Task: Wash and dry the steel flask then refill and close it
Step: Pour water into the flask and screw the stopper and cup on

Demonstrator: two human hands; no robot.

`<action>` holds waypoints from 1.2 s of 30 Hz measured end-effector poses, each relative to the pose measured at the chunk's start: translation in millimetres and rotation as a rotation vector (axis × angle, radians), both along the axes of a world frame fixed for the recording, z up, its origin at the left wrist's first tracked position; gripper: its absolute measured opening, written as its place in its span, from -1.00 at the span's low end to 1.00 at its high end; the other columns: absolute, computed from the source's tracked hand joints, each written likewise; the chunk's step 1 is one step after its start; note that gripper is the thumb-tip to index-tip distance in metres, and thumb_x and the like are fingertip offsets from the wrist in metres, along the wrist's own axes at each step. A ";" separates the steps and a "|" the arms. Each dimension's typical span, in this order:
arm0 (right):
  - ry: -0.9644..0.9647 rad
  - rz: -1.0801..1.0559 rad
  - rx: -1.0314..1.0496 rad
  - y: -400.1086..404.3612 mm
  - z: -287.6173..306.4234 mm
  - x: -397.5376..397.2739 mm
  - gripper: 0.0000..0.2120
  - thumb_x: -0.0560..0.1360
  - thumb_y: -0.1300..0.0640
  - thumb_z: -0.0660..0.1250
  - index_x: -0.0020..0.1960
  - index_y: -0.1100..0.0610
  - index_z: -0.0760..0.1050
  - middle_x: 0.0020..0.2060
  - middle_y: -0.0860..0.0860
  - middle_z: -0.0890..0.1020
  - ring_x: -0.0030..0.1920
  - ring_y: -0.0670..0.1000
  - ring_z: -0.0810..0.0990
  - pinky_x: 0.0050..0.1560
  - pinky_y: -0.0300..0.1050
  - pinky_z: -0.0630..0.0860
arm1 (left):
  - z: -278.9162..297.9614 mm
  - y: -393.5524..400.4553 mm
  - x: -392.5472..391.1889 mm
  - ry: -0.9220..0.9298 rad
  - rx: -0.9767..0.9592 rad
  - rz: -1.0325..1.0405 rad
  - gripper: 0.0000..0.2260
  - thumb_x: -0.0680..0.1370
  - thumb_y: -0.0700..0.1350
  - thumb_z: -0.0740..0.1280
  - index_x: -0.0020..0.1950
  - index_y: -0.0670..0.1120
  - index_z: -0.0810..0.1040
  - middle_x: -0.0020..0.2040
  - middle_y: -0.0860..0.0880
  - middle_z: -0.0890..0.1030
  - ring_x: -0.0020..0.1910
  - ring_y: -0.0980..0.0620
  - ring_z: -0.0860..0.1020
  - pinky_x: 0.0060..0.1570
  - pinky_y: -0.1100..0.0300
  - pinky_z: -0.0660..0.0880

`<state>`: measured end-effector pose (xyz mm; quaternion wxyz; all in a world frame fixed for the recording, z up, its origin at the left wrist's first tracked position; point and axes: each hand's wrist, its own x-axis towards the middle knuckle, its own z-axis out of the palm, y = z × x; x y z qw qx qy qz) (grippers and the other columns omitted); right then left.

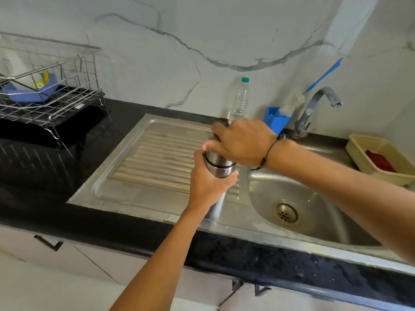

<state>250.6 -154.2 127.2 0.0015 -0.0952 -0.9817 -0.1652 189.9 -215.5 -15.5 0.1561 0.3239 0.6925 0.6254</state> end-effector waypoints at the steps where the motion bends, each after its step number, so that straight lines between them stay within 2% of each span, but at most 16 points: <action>1: 0.011 -0.075 0.041 5.7 -1.3 -6.9 -0.45 0.52 -0.31 -0.07 -0.06 0.13 0.43 -0.32 0.02 0.44 -0.22 0.07 0.48 -0.39 -0.15 0.29 | 0.6 0.0 0.2 -0.004 0.002 -0.004 -0.43 0.32 -0.10 0.56 0.15 0.11 0.28 -0.04 0.12 0.57 -0.12 0.27 0.55 -0.18 0.43 0.49; 3: 0.074 -0.113 0.013 3.3 4.3 0.9 -0.34 0.46 -0.38 -0.15 -0.17 0.14 0.43 -0.38 0.02 0.43 -0.33 0.03 0.43 -0.43 -0.16 0.25 | 0.2 1.0 -1.0 -0.011 0.008 -0.001 -0.45 0.30 -0.11 0.56 0.14 0.01 0.33 -0.06 0.09 0.57 -0.12 0.22 0.57 -0.15 0.30 0.53; 4: 0.048 -0.077 -0.089 3.2 14.4 5.1 -0.35 0.48 -0.36 -0.12 -0.07 0.14 0.48 -0.29 0.06 0.52 -0.23 0.06 0.51 -0.34 -0.12 0.35 | 0.5 1.1 -1.2 -0.013 0.008 0.003 -0.46 0.30 -0.12 0.57 0.14 -0.02 0.33 -0.06 0.08 0.58 -0.12 0.20 0.57 -0.15 0.28 0.53; 6: -0.007 0.000 -0.351 2.6 31.6 15.6 -0.52 0.59 -0.09 0.06 0.08 0.32 0.48 0.07 0.24 0.56 0.16 0.25 0.49 -0.06 -0.11 0.34 | 0.5 0.4 -0.8 -0.013 0.012 0.010 -0.46 0.30 -0.12 0.57 0.13 0.04 0.33 -0.06 0.08 0.58 -0.10 0.18 0.58 -0.16 0.32 0.52; 8: 0.015 0.046 -0.485 2.5 33.4 15.6 -0.74 0.58 0.15 0.18 0.00 0.36 0.49 0.05 0.22 0.54 0.20 0.26 0.47 -0.15 -0.21 0.26 | 0.6 -0.3 0.0 -0.015 0.008 0.009 -0.45 0.30 -0.10 0.56 0.11 0.14 0.30 -0.05 0.09 0.59 -0.08 0.17 0.59 -0.14 0.35 0.52; 10: -0.041 0.066 -0.218 10.2 9.7 6.5 -0.73 0.57 -0.02 0.16 0.08 0.16 0.48 -0.09 0.10 0.55 0.00 0.16 0.55 -0.19 -0.13 0.30 | 0.2 -0.8 0.0 -0.018 0.003 0.006 -0.44 0.31 -0.10 0.56 0.15 0.10 0.31 -0.05 0.09 0.59 -0.08 0.18 0.58 -0.14 0.33 0.52; 14: 0.107 -0.121 0.116 14.6 -0.7 -1.9 -0.33 0.46 -0.37 -0.17 -0.01 0.15 0.43 -0.42 0.00 0.36 -0.34 0.06 0.38 -0.43 -0.16 0.17 | 1.2 -0.4 0.7 -0.025 -0.011 0.003 -0.46 0.31 -0.10 0.56 0.15 0.01 0.33 -0.07 0.09 0.57 -0.13 0.20 0.56 -0.18 0.29 0.50; 17: 0.135 0.103 -0.002 28.3 0.4 -1.1 -0.41 0.47 -0.33 0.04 0.38 -0.02 0.26 -0.03 0.07 0.53 -0.11 0.10 0.51 -0.21 -0.03 0.47 | 1.0 -0.3 -0.4 -0.028 -0.004 0.009 -0.47 0.31 -0.10 0.56 0.13 0.02 0.32 -0.08 0.11 0.58 -0.13 0.22 0.57 -0.18 0.30 0.50; 18: 0.003 0.184 -0.115 30.6 1.4 -1.5 -0.47 0.50 -0.20 0.16 0.42 -0.09 0.21 0.17 0.07 0.47 0.04 0.12 0.50 -0.06 0.04 0.51 | 1.0 0.0 -0.5 -0.024 -0.002 0.012 -0.46 0.31 -0.10 0.56 0.13 0.06 0.31 -0.07 0.11 0.58 -0.11 0.21 0.58 -0.17 0.30 0.51; 20: -0.186 0.273 -0.257 36.5 -0.6 -6.0 -0.54 0.49 0.03 0.27 0.37 -0.16 0.31 0.26 0.05 0.39 0.15 0.09 0.47 0.08 0.00 0.47 | 0.7 -0.3 0.4 -0.022 0.003 0.006 -0.39 0.31 -0.08 0.56 0.14 0.22 0.25 -0.02 0.11 0.59 -0.06 0.20 0.59 -0.12 0.31 0.53; 23: -0.142 0.234 -0.176 32.9 -2.3 -11.0 -0.64 0.53 -0.10 0.19 0.31 -0.11 0.36 0.03 0.06 0.47 0.01 0.08 0.50 -0.05 -0.10 0.43 | 0.4 -1.0 1.0 -0.025 -0.003 0.003 -0.40 0.31 -0.09 0.56 0.18 0.17 0.28 -0.03 0.11 0.59 -0.10 0.21 0.58 -0.11 0.26 0.55; 28: 0.033 -0.031 0.130 20.6 -6.1 -12.8 -0.29 0.41 -0.40 -0.22 0.11 0.09 0.42 -0.40 0.00 0.37 -0.30 0.06 0.42 -0.41 -0.16 0.22 | 1.3 -1.0 -1.2 -0.024 -0.020 -0.019 -0.45 0.32 -0.10 0.55 0.13 0.08 0.30 -0.08 0.11 0.57 -0.17 0.27 0.56 -0.25 0.41 0.48; 30: 0.034 0.010 0.068 29.1 0.1 -9.7 -0.20 0.35 -0.43 -0.28 0.27 0.01 0.37 -0.37 0.00 0.42 -0.27 0.07 0.48 -0.38 -0.16 0.30 | 2.4 -0.8 -2.0 -0.029 -0.029 -0.027 -0.46 0.32 -0.10 0.55 0.13 0.05 0.30 -0.09 0.12 0.56 -0.17 0.26 0.55 -0.26 0.39 0.46; 32: 0.005 0.252 -0.003 42.4 2.6 -7.7 -0.24 0.38 -0.47 -0.22 0.41 -0.11 0.20 -0.10 0.02 0.54 -0.12 0.11 0.57 -0.27 -0.09 0.45 | 2.0 -0.3 -2.4 -0.027 -0.029 -0.024 -0.46 0.32 -0.10 0.55 0.13 0.05 0.30 -0.11 0.14 0.56 -0.17 0.26 0.55 -0.25 0.37 0.45; 34: -0.003 0.434 -0.032 47.9 -6.0 -11.2 -0.37 0.46 -0.38 -0.11 0.33 -0.05 0.36 -0.02 0.09 0.54 -0.28 0.12 0.56 -0.40 -0.10 0.47 | 0.0 0.5 -3.6 -0.023 -0.020 -0.021 -0.46 0.32 -0.10 0.55 0.15 0.02 0.31 -0.13 0.12 0.56 -0.17 0.22 0.56 -0.26 0.33 0.46; 36: 0.078 0.391 -0.053 44.2 -22.7 -12.8 -0.43 0.52 -0.30 -0.08 0.10 0.05 0.52 -0.21 0.12 0.53 -0.53 0.08 0.39 -0.57 -0.18 0.36 | -1.9 1.1 -4.9 -0.012 -0.015 -0.029 -0.46 0.33 -0.09 0.55 0.16 0.00 0.31 -0.13 0.11 0.56 -0.16 0.21 0.57 -0.26 0.34 0.47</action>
